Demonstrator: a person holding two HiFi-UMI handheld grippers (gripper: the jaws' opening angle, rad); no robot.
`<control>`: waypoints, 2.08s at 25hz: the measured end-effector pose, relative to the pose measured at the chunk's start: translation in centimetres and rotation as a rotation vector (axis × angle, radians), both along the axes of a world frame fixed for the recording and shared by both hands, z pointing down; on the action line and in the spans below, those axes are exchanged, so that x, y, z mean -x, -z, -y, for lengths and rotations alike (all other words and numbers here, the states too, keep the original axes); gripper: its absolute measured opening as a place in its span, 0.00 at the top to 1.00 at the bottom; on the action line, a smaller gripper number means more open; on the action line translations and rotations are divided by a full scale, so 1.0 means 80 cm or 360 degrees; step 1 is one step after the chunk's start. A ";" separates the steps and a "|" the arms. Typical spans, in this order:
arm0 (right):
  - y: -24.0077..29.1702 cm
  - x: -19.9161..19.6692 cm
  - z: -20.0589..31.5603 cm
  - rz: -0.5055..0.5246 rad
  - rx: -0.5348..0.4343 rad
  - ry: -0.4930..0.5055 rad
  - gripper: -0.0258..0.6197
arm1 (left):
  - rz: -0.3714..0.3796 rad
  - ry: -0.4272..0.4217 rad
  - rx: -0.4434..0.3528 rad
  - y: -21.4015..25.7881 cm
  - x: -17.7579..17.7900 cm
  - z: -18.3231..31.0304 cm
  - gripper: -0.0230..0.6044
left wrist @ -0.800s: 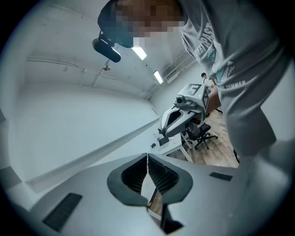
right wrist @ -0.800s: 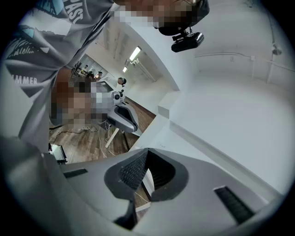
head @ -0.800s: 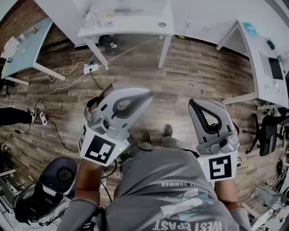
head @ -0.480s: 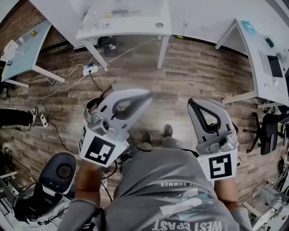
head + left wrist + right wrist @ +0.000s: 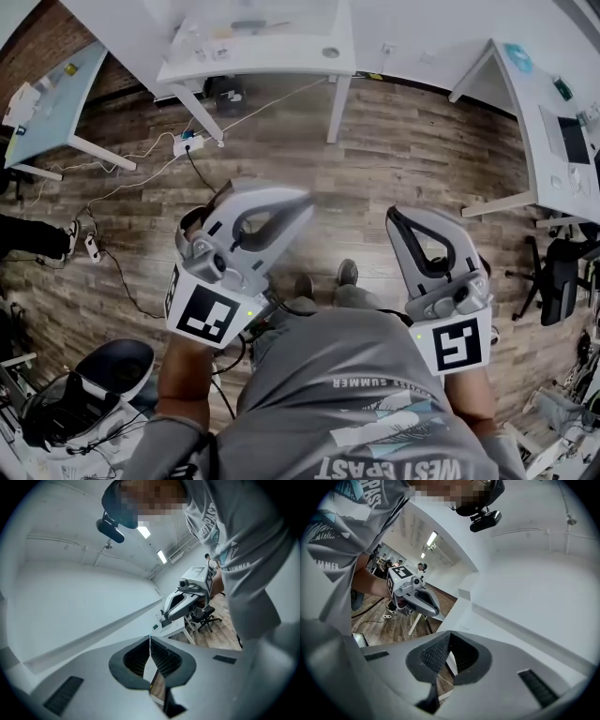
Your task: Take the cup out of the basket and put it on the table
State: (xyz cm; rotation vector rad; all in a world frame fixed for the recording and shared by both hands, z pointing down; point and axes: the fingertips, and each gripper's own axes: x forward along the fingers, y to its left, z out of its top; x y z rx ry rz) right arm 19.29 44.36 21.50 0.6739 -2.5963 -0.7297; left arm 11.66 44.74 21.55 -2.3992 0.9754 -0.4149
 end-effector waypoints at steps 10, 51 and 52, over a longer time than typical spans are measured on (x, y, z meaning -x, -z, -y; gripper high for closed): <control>-0.004 -0.010 0.025 0.0014 0.0023 0.0026 0.94 | -0.0015 0.0038 0.0011 -0.001 -0.010 0.022 0.94; 0.027 0.022 0.202 0.0087 -0.0045 0.0061 0.94 | 0.0012 0.0230 -0.0082 0.028 0.062 0.156 0.94; 0.028 0.028 0.204 0.0073 -0.0057 0.0049 0.94 | 0.0002 0.0214 -0.0086 0.028 0.068 0.159 0.94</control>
